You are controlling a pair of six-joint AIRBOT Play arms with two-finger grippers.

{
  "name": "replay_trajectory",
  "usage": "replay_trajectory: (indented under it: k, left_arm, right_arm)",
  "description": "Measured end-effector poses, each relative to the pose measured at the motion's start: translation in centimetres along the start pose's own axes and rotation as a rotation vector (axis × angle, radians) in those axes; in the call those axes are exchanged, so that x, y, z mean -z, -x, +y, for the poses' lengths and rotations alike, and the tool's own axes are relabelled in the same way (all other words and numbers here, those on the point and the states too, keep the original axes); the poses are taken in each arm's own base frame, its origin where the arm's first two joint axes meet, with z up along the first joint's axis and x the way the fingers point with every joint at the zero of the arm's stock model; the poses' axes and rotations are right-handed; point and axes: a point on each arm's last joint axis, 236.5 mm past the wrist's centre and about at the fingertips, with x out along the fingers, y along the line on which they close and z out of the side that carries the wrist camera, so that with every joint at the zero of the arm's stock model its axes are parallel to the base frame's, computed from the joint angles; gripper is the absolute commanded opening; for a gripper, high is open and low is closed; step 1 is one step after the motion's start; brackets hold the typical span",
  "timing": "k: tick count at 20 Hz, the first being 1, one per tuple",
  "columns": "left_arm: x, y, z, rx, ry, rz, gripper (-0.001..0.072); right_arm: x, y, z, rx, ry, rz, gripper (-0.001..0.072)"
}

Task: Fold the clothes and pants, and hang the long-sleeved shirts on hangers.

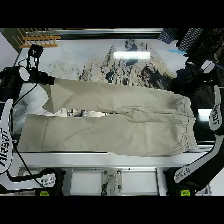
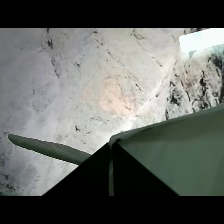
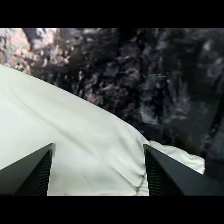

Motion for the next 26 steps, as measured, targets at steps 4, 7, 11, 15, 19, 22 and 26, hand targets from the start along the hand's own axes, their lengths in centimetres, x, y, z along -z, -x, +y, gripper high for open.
replay_trajectory:
  k: [4, 7, 11, 15, 19, 22, 26]
  left_arm:
    - [0.0, 0.0, 0.0, 0.001, 0.0, 0.001, 0.0004]
    - [0.0, 0.0, 0.0, 0.001, 0.0, 0.002, 0.0004]
    - [0.1, 0.0, 0.0, 0.001, 0.0, 0.002, 0.0004]
    - [0.1, 0.0, 0.0, 0.001, 0.0, 0.002, 0.0004]
    - [0.1, 0.0, 0.0, 0.001, 0.0, 0.002, 0.0004]
    - [0.1, 0.0, 0.0, 0.001, 0.0, 0.003, 0.0004]
    - [0.1, 0.0, 0.0, 0.001, 0.0, 0.003, 0.0003]
  right_arm:
    - [0.7, -1.2, 0.4, -0.029, 0.006, 0.037, 0.0584]
    - [1.3, -1.8, 0.8, -0.048, 0.007, 0.064, 0.0581]
    - [1.5, -2.3, 1.3, -0.059, 0.009, 0.079, 0.0376]
    - [1.0, -2.5, 1.5, -0.054, 0.013, 0.067, 0.0508]
    - [0.6, -2.5, 1.4, -0.048, 0.012, 0.051, 0.0602]
    - [0.4, -2.8, 1.5, -0.053, 0.009, 0.042, 0.0588]
    - [-0.1, -3.3, 2.0, -0.076, -0.002, 0.023, 0.0568]
